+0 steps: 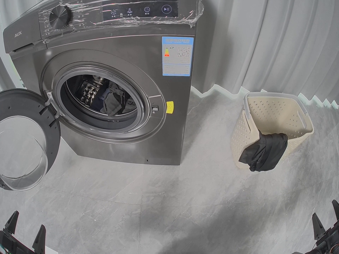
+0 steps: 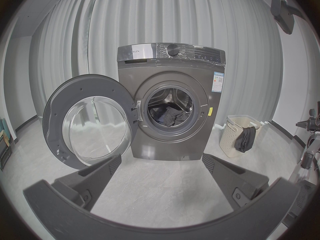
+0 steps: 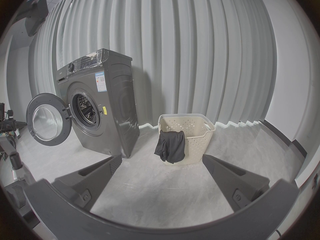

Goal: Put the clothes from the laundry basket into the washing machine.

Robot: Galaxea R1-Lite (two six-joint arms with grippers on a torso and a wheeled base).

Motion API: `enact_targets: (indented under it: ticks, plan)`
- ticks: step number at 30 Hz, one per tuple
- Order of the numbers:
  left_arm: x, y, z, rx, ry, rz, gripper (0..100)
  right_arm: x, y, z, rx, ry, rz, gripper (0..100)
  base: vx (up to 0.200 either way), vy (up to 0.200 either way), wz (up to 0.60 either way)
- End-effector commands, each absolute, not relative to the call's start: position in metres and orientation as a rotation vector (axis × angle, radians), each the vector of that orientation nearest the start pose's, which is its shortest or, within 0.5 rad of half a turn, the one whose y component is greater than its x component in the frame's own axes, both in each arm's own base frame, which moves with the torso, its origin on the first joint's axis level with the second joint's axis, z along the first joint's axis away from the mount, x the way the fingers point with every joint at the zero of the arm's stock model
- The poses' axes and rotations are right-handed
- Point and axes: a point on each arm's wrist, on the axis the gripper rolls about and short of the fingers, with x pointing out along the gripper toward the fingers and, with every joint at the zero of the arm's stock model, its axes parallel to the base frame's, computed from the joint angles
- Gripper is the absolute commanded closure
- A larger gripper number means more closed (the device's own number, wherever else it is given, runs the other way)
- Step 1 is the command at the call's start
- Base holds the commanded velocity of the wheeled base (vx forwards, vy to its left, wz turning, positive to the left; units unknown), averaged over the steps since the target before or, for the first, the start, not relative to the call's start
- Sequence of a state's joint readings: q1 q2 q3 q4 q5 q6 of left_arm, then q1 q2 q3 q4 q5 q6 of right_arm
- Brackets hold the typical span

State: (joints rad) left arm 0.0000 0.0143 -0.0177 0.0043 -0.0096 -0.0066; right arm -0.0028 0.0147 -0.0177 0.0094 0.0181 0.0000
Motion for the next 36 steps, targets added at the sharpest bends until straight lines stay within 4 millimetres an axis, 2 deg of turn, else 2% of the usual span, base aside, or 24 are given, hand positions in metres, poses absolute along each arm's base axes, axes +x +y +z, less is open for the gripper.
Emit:
enact_targets:
  ticks: [1, 8, 26, 36]
  plan:
    - [-0.0229, -0.0002, 0.0756, -0.009, 0.002, -0.009, 0, -0.0227, 0.0005, 0.0755, 0.0, 0.011, 0.015, 0, 0.0, -0.2, 0.0]
    - [-0.0229, -0.0001, 0.0754, -0.011, 0.003, -0.005, 0, -0.0228, 0.0005, 0.0759, 0.0, 0.009, 0.015, 0, 0.0, -0.2, 0.0]
    - [-0.0229, 0.0001, 0.0754, -0.005, 0.003, 0.003, 0, -0.0227, 0.0005, 0.0755, 0.0, 0.011, 0.015, 0, 0.0, 0.0, 0.0]
    - [-0.0229, 0.0002, 0.0754, -0.014, 0.003, 0.009, 0, -0.0227, 0.0005, 0.0753, 0.0, 0.012, 0.015, 0, 0.0, -0.2, 0.0]
